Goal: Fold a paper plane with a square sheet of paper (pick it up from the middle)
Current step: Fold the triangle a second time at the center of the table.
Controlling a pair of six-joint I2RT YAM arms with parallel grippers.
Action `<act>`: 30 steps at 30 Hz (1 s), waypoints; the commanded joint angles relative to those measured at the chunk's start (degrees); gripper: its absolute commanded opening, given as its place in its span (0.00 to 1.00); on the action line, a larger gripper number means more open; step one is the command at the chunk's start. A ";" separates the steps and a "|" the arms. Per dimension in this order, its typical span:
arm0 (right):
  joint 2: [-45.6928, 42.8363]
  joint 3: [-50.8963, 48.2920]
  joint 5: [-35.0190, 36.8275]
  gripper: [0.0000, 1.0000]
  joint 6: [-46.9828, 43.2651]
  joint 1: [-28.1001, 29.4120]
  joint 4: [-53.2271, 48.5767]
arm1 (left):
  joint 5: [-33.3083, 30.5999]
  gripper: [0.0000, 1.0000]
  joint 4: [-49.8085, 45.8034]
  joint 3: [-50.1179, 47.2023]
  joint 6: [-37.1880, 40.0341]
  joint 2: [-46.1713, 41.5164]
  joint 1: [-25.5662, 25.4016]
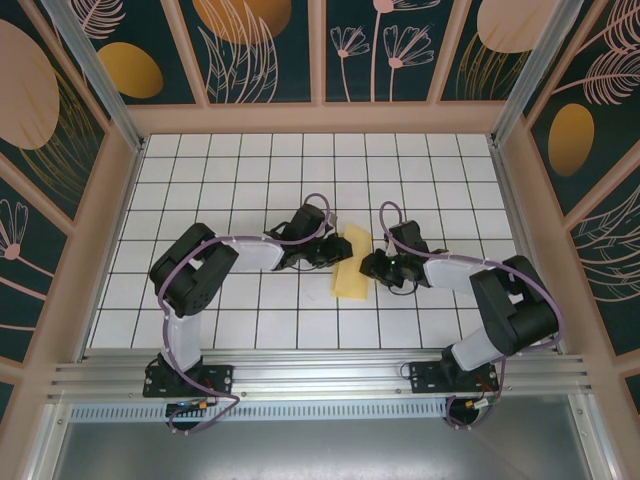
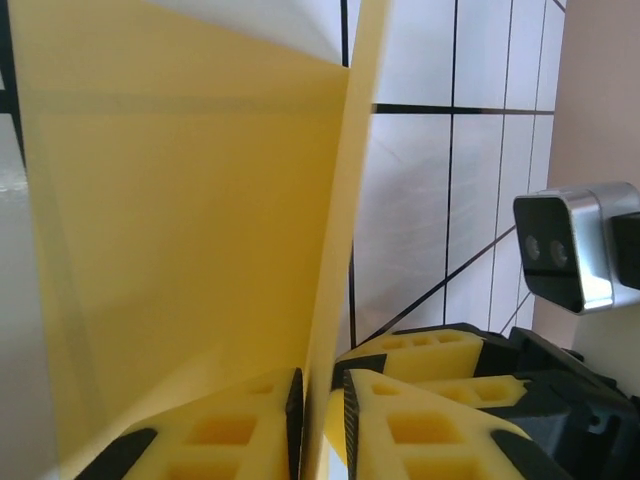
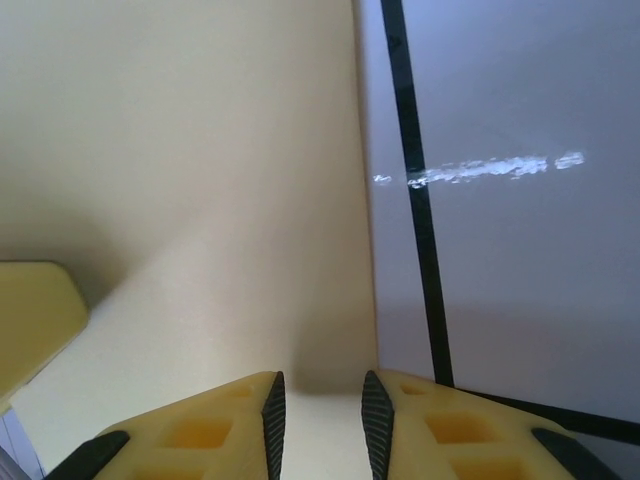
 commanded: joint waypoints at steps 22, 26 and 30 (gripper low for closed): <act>-22.79 -8.89 7.87 0.63 -3.70 4.18 -3.34 | -4.53 0.00 4.93 -10.53 -1.02 -6.95 0.31; -24.75 -9.01 13.03 0.63 -6.54 9.24 -2.97 | -6.78 0.00 6.08 -14.04 -2.37 -9.15 0.30; -27.52 -9.73 17.39 0.63 -7.54 13.80 -1.17 | -8.54 0.00 4.67 -16.07 -1.70 -12.61 0.42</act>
